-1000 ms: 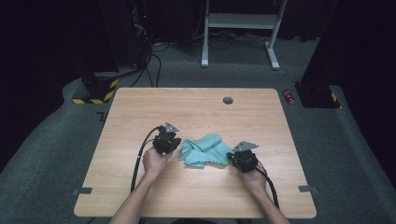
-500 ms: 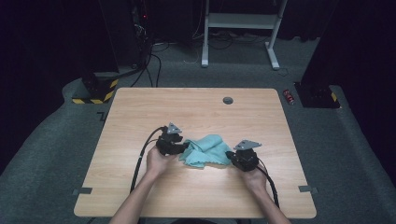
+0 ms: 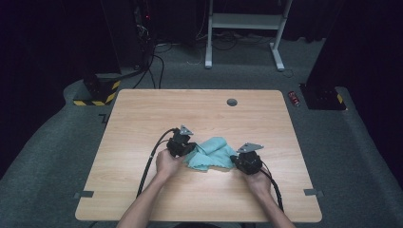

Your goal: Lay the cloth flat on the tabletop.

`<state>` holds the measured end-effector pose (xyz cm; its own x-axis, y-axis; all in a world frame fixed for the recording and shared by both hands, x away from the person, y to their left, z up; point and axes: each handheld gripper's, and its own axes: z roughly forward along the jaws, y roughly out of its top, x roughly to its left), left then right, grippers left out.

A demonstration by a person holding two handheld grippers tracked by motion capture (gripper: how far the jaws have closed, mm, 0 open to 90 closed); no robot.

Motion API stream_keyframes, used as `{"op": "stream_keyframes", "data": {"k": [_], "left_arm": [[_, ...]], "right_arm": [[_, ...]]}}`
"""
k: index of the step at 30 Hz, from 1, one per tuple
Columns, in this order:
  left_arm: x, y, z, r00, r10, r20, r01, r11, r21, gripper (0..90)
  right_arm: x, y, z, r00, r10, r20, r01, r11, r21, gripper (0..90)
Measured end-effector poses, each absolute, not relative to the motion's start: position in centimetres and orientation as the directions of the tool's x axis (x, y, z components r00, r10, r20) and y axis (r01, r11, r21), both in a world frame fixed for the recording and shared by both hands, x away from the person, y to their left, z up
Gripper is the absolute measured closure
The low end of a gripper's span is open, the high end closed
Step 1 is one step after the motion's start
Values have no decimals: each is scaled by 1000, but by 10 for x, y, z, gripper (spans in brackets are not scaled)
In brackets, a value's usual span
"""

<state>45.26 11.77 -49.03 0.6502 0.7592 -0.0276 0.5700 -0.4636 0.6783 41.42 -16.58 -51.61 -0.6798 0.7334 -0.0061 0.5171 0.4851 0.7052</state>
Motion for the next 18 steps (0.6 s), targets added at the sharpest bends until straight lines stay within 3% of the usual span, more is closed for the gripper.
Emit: {"op": "stream_keyframes", "data": {"k": [18], "left_arm": [[447, 162, -487, 563, 825, -47, 621, -384, 683, 900]], "right_arm": [[416, -188, -505, -644, 765, -13, 517, 447, 730, 897]]}}
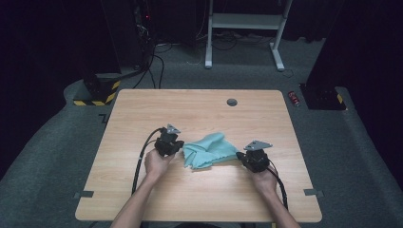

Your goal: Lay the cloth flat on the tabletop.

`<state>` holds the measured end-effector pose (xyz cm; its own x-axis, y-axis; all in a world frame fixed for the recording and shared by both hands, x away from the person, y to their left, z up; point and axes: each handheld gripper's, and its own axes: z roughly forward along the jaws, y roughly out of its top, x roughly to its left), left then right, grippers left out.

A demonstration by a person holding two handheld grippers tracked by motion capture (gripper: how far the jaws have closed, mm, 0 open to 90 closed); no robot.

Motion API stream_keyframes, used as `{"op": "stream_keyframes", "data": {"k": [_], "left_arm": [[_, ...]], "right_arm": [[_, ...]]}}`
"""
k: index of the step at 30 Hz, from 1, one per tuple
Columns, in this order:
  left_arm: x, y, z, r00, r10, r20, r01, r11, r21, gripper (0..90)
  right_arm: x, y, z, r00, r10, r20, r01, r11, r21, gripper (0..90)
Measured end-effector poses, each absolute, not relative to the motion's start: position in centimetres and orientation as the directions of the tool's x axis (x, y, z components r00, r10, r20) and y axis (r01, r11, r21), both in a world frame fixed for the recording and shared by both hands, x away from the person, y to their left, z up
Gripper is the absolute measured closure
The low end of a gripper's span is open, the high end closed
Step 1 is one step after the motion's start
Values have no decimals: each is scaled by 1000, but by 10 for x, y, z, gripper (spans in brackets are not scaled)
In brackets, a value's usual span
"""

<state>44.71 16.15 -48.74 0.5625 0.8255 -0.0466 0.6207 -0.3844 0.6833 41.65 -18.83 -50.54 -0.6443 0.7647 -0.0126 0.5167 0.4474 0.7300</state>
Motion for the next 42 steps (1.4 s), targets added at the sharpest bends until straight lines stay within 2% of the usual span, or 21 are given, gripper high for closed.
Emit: {"op": "stream_keyframes", "data": {"k": [8, 10, 11, 12, 13, 14, 18, 22, 24, 25, 27, 34, 38, 42], "left_arm": [[435, 181, -492, 541, 840, -47, 648, -381, 659, 900], [434, 178, -491, 543, 839, -43, 641, -380, 667, 882], [433, 174, -489, 558, 828, -53, 629, -381, 677, 782], [433, 174, -489, 558, 828, -53, 629, -381, 677, 740], [432, 171, -487, 573, 817, -68, 616, -373, 694, 740], [430, 166, -485, 592, 802, -80, 597, -370, 712, 623], [431, 159, -487, 602, 796, -57, 589, -395, 705, 589], [437, 154, -497, 606, 792, -72, 617, -412, 671, 635], [439, 153, -502, 611, 788, -82, 632, -422, 650, 712], [440, 152, -505, 620, 781, -69, 633, -448, 631, 838], [440, 151, -506, 620, 781, -71, 641, -452, 620, 889], [429, 153, -499, 653, 757, -32, 622, -511, 593, 899], [420, 162, -496, 637, 761, -123, 635, -428, 643, 900], [410, 164, -497, 641, 760, -108, 623, -433, 652, 898]], "right_arm": [[420, -195, -506, -628, 778, -14, 528, 439, 727, 889], [420, -193, -507, -629, 778, -5, 530, 434, 729, 840], [419, -193, -506, -630, 777, 20, 531, 412, 741, 742], [419, -193, -506, -630, 777, 20, 531, 412, 741, 742], [418, -193, -505, -628, 777, 34, 534, 399, 745, 721], [416, -192, -504, -631, 774, 45, 535, 392, 748, 686], [417, -192, -504, -624, 781, 27, 538, 404, 740, 670], [418, -193, -510, -618, 786, 25, 550, 410, 728, 723], [416, -190, -513, -628, 778, 1, 543, 438, 716, 825], [416, -189, -514, -638, 770, -12, 536, 455, 712, 888], [417, -187, -513, -643, 766, -17, 533, 464, 708, 892], [427, -184, -498, -638, 767, -61, 504, 477, 721, 893], [440, -181, -489, -620, 782, -70, 498, 461, 734, 891], [456, -176, -494, -619, 782, -79, 509, 476, 717, 862]]}}
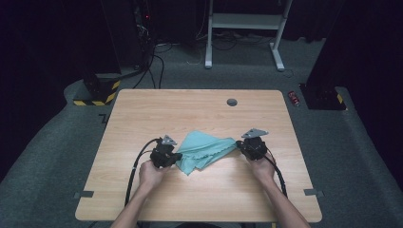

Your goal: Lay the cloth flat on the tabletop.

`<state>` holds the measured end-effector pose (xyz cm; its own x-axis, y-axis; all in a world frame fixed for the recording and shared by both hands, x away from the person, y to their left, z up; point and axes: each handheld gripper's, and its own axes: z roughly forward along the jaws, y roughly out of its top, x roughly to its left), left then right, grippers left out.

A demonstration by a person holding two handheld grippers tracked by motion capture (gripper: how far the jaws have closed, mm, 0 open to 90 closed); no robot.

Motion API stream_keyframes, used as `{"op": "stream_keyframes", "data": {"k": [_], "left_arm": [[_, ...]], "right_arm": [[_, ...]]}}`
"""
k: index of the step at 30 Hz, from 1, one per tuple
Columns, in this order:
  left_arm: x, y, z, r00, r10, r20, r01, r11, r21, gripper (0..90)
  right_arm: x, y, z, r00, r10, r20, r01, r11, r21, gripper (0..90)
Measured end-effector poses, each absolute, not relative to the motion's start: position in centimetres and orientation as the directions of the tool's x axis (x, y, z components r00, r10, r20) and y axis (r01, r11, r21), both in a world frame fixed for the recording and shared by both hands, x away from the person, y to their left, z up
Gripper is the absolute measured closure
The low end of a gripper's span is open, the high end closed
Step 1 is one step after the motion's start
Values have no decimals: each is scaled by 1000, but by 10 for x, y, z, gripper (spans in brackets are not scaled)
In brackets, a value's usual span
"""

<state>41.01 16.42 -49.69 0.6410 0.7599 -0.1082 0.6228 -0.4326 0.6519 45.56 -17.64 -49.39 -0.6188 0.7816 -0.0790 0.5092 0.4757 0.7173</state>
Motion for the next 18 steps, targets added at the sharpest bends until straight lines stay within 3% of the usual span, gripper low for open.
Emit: {"op": "stream_keyframes", "data": {"k": [1, 2, 3, 5, 8, 12, 18], "left_arm": [[409, 166, -498, 625, 771, -122, 633, -409, 657, 878], [409, 166, -498, 625, 771, -122, 633, -409, 657, 815], [410, 167, -498, 605, 782, -147, 655, -384, 651, 815], [408, 167, -496, 597, 786, -160, 663, -372, 649, 648], [397, 161, -489, 620, 775, -127, 629, -393, 671, 568], [383, 153, -480, 655, 750, -97, 579, -415, 702, 552], [377, 134, -495, 664, 747, -39, 571, -473, 671, 598]], "right_arm": [[460, -176, -498, -608, 792, -55, 528, 455, 717, 762], [460, -176, -498, -608, 792, -55, 528, 455, 717, 762], [461, -176, -500, -605, 795, -41, 539, 447, 714, 727], [459, -178, -500, -607, 795, -15, 547, 431, 718, 681], [446, -180, -493, -622, 783, 2, 515, 407, 754, 657], [427, -177, -485, -660, 751, 24, 468, 386, 795, 673], [406, -140, -489, -759, 650, 37, 416, 441, 795, 661]]}}
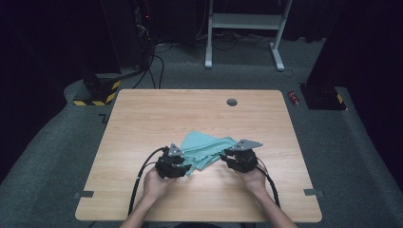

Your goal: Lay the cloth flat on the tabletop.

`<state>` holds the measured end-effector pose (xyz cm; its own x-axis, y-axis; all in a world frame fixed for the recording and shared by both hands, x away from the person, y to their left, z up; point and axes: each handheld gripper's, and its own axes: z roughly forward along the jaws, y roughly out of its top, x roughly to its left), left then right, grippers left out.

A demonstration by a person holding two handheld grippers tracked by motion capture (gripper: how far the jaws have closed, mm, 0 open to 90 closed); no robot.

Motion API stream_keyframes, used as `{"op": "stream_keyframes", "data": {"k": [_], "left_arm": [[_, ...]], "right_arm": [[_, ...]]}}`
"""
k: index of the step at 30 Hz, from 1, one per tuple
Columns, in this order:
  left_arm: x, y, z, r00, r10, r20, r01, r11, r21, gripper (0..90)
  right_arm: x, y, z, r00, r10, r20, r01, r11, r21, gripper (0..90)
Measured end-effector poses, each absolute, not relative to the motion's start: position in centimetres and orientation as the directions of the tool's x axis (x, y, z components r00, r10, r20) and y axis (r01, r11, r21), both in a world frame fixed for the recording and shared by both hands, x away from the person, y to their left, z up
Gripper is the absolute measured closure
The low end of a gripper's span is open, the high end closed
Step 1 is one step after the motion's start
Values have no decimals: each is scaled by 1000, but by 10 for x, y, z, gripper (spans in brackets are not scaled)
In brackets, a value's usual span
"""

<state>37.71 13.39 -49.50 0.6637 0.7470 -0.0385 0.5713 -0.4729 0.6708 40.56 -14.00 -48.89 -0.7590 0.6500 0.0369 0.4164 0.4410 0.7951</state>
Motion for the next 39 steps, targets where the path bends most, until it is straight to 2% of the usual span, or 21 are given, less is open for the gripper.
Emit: {"op": "stream_keyframes", "data": {"k": [5, 7, 12, 13, 14, 15, 16, 19, 29, 39], "left_arm": [[375, 128, -506, 644, 763, -58, 584, -442, 681, 598], [374, 127, -508, 634, 772, -50, 581, -432, 690, 561], [371, 124, -517, 611, 791, -28, 569, -415, 710, 521], [370, 124, -518, 609, 793, -25, 565, -411, 715, 514], [369, 124, -519, 606, 795, -17, 558, -410, 722, 499], [368, 124, -520, 603, 797, -13, 549, -404, 732, 499], [367, 124, -522, 597, 802, -15, 542, -390, 744, 491], [363, 123, -526, 588, 809, -8, 524, -373, 766, 469], [362, 120, -526, 587, 810, 9, 518, -384, 764, 445], [362, 120, -526, 587, 810, 7, 519, -383, 764, 446]], "right_arm": [[402, -108, -495, -791, 611, 31, 386, 459, 800, 610], [402, -87, -494, -810, 585, 36, 371, 463, 805, 592], [403, -67, -495, -822, 569, 38, 368, 478, 797, 589], [404, -63, -496, -823, 567, 31, 365, 487, 794, 594], [405, -57, -500, -819, 574, 6, 365, 512, 778, 657], [405, -57, -500, -819, 574, 6, 365, 512, 778, 657], [406, -56, -503, -820, 573, -6, 363, 528, 768, 716], [407, -59, -505, -811, 585, -18, 369, 535, 760, 870], [390, -89, -510, -735, 677, 51, 461, 443, 769, 879], [373, -127, -516, -658, 750, 65, 532, 401, 746, 879]]}}
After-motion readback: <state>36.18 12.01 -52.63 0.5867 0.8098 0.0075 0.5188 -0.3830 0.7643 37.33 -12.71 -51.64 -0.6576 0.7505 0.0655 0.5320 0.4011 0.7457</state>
